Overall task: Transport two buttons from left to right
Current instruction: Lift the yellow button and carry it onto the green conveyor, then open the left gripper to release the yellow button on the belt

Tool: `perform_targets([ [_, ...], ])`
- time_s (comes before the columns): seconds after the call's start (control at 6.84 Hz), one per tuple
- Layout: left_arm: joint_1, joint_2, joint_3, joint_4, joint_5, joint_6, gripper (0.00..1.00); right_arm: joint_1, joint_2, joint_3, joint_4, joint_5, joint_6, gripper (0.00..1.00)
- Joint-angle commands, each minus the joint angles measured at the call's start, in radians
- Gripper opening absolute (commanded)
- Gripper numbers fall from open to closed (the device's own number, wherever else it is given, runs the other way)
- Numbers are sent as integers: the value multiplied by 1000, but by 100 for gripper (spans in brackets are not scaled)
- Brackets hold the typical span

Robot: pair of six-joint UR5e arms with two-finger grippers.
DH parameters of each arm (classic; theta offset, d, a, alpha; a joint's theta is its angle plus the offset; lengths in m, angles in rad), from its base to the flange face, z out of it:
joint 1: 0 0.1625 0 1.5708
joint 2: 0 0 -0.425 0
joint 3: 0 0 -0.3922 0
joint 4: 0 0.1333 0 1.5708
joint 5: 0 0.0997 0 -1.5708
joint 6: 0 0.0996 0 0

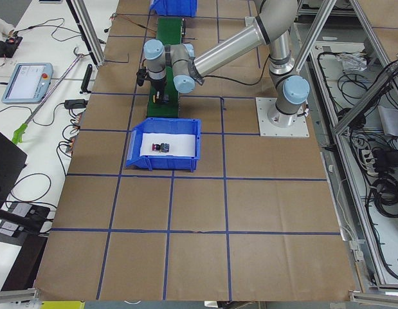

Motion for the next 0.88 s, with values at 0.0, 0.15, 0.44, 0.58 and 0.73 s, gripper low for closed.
perform_targets([
  [0.0, -1, 7, 24, 2, 4, -3, 99, 0, -2, 0, -1, -2, 0, 100],
  [0.15, 4, 32, 50, -14, -1, 3, 100, 0, 0, 2, 0, -2, 0, 100],
  [0.44, 15, 85, 166, -206, 2, 11, 100, 0, 0, 2, 1, -1, 0, 100],
  [0.58, 21, 92, 234, -289, 2, 15, 100, 0, 0, 2, 1, -1, 0, 100],
  [0.73, 24, 89, 280, -328, 2, 20, 100, 0, 0, 2, 1, -2, 0, 100],
])
